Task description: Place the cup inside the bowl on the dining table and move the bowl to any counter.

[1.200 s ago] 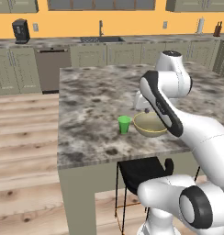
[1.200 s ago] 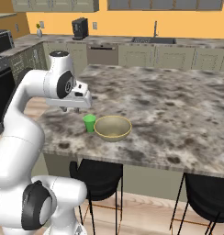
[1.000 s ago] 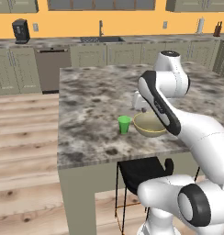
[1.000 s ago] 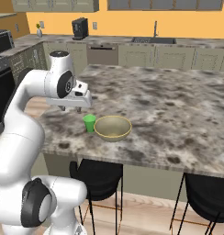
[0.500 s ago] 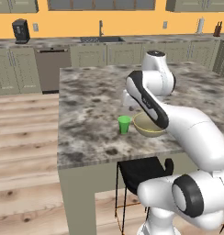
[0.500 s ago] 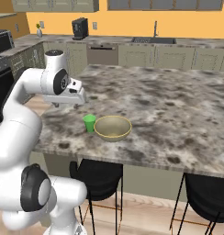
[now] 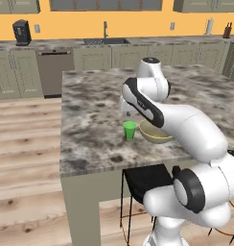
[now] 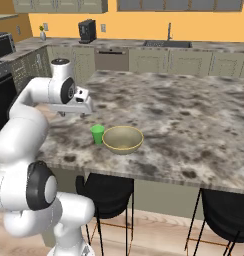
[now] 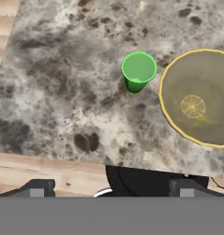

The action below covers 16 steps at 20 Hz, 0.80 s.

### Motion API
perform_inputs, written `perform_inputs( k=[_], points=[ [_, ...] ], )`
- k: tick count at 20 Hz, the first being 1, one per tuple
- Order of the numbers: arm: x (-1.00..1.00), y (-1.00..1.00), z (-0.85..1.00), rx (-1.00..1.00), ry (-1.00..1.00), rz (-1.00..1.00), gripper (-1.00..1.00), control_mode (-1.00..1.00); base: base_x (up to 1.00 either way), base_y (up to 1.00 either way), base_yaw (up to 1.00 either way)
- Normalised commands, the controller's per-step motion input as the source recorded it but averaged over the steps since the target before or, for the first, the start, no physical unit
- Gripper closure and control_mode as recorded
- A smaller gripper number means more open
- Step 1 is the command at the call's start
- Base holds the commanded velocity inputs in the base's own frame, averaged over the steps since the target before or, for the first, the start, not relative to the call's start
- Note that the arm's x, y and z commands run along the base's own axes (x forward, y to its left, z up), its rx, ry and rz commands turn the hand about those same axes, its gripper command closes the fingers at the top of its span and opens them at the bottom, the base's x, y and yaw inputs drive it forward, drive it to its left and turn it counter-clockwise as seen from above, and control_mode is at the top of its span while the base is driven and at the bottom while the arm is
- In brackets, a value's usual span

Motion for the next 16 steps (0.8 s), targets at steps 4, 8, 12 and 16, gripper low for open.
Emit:
perform_inputs(
  k=[4,8,12,16],
  points=[
    [0.47,0.06,-0.36,0.00,-0.02,0.00,-1.00,-1.00,0.00,0.00,0.00],
    [0.48,0.04,-0.34,0.00,-0.02,0.00,-1.00,-1.00,0.00,0.00,0.00],
    [0.44,0.02,-0.31,0.00,-0.02,0.00,-1.00,-1.00,0.00,0.00,0.00],
    [0.35,-0.02,-0.12,0.00,-0.03,0.00,-1.00,-1.00,0.00,0.00,0.00]
  ],
)
